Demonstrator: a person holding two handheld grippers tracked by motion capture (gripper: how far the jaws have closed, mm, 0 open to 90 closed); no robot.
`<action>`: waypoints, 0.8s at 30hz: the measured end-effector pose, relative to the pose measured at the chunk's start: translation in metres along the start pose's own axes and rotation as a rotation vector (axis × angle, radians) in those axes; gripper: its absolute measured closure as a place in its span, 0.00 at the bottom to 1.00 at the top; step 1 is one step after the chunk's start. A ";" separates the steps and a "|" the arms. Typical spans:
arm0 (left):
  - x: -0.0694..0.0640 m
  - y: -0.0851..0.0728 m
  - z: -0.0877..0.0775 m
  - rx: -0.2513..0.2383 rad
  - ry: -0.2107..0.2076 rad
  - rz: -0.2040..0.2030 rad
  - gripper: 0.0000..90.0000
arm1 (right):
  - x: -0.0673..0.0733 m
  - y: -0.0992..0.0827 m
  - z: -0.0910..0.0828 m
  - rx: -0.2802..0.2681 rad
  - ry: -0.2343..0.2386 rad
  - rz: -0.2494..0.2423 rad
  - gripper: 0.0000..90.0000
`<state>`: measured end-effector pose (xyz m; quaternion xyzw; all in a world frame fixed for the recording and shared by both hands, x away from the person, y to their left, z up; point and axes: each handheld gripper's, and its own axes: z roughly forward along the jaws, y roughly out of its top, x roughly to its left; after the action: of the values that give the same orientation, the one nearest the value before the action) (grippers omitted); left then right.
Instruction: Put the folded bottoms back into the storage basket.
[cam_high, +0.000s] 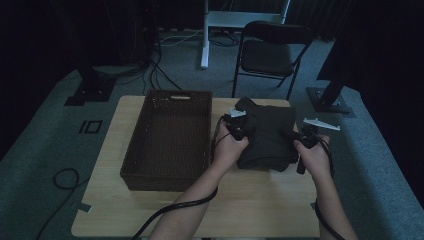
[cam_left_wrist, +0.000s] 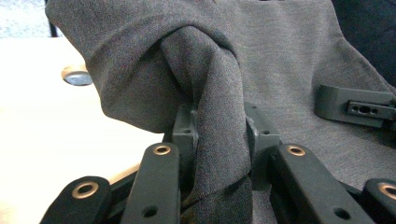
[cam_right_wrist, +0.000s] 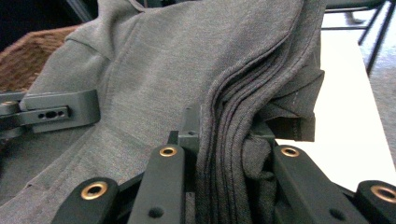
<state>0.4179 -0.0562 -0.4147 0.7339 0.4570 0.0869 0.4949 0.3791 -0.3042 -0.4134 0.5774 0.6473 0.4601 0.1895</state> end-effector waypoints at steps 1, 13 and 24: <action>0.001 0.003 -0.004 -0.001 0.005 0.001 0.79 | 0.004 0.002 0.000 0.000 0.006 0.003 0.82; 0.026 0.022 -0.051 -0.032 0.022 -0.022 0.79 | 0.049 0.029 0.005 -0.004 0.057 -0.038 0.82; 0.053 0.045 -0.104 -0.067 0.065 -0.009 0.79 | 0.102 0.058 0.015 -0.011 0.116 -0.057 0.82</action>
<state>0.4143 0.0472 -0.3445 0.7116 0.4730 0.1239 0.5045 0.3972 -0.2094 -0.3447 0.5302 0.6707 0.4907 0.1679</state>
